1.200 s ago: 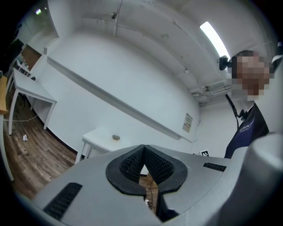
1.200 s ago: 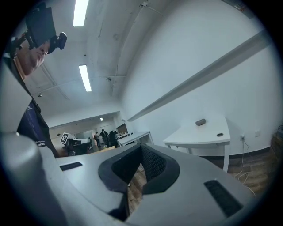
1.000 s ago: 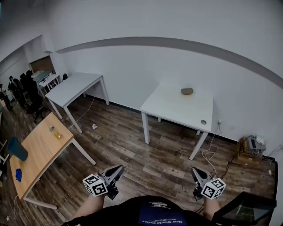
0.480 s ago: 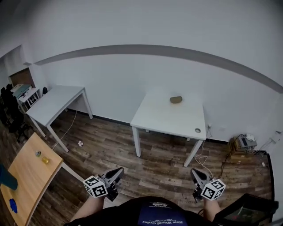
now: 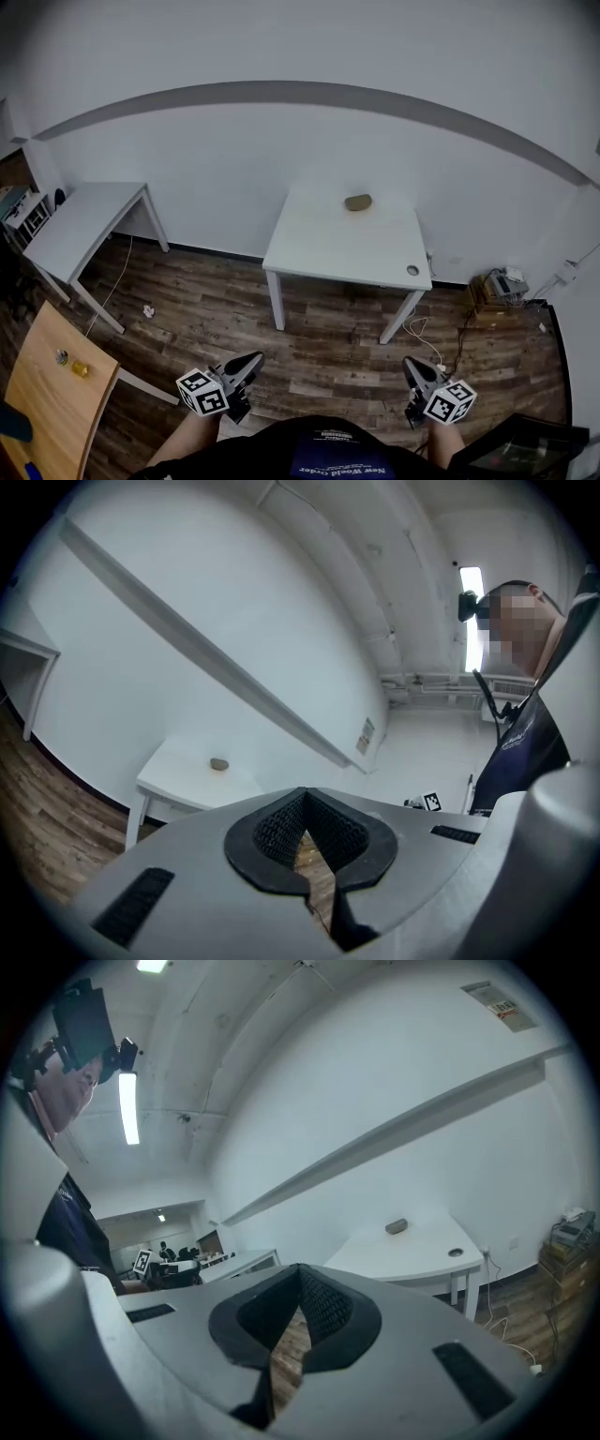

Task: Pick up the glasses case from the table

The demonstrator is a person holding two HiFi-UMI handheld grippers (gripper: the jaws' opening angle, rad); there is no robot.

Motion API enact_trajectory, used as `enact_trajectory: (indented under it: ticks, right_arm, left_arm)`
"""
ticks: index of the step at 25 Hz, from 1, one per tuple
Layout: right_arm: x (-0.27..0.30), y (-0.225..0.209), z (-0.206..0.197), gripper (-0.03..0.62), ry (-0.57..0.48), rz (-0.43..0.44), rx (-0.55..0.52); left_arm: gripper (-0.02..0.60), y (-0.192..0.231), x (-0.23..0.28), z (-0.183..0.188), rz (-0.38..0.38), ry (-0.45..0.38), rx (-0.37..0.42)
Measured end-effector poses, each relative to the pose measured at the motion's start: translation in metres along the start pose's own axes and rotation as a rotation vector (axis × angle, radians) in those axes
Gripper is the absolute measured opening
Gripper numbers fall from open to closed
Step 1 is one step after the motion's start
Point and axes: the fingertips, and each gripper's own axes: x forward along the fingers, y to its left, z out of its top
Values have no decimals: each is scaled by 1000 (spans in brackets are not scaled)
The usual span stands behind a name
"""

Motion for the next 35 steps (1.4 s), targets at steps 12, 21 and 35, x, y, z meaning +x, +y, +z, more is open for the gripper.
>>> enact_trajectory:
  ticks: [12,21,35]
  right_arm:
    - [51,-138,51,-11,12,109,-23]
    - [53,-251,97,-11,15,198,-50]
    - [111,-308,100,-11,13,120,-18]
  left_arm:
    - [-2,7,132,17,96,-42,38]
    - [-1,-22,252,5,149,-52,38]
    - [-1,55,319,21,79,-14,37]
